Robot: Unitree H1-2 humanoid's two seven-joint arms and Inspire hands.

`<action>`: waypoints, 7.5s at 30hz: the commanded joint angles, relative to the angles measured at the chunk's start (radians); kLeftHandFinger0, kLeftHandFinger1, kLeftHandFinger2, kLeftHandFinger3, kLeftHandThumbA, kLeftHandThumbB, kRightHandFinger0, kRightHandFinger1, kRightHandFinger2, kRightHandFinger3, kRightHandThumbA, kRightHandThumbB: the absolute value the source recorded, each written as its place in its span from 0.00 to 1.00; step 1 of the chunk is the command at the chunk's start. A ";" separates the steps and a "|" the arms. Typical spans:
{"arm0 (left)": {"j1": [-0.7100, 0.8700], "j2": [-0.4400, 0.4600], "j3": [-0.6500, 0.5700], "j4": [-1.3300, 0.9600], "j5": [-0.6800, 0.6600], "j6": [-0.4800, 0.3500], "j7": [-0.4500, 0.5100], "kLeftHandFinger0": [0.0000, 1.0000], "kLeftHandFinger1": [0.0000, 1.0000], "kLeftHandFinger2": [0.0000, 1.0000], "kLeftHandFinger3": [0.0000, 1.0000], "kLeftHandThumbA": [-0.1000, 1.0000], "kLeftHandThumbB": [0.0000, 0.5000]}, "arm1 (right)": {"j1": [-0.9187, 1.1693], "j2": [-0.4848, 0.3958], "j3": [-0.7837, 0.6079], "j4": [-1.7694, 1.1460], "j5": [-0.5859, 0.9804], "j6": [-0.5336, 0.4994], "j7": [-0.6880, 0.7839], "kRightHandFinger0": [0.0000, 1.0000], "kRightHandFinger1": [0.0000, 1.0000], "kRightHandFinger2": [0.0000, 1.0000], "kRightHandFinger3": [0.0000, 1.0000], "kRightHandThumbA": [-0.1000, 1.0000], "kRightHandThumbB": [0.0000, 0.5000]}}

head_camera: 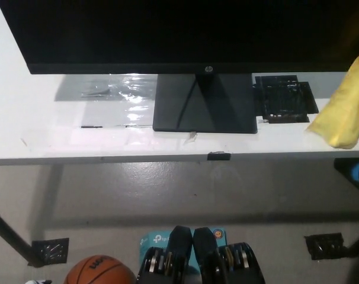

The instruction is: The robot uses its right hand to pick up the cloth kept in the middle of the desk and use it to wipe the monitor in the middle of the desk by swiping its screen twice

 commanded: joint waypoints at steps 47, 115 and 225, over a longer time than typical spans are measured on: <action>0.107 0.018 0.036 -0.082 0.048 -0.007 -0.008 0.97 1.00 0.98 0.84 0.44 0.52 | -0.513 0.216 0.311 0.560 0.136 -0.646 -0.204 0.00 0.00 0.15 0.26 0.00 0.26; 0.129 -0.007 0.031 -0.079 0.053 -0.009 -0.011 1.00 1.00 1.00 0.87 0.43 0.51 | -0.409 -0.213 0.872 0.636 -0.370 -0.659 -0.458 0.00 0.00 0.28 0.09 0.00 0.01; 0.114 -0.007 0.122 -0.077 0.029 -0.038 -0.001 1.00 1.00 1.00 0.87 0.42 0.51 | -0.363 -0.315 1.379 0.947 -0.713 -0.659 -0.639 0.00 0.00 0.21 0.21 0.00 0.34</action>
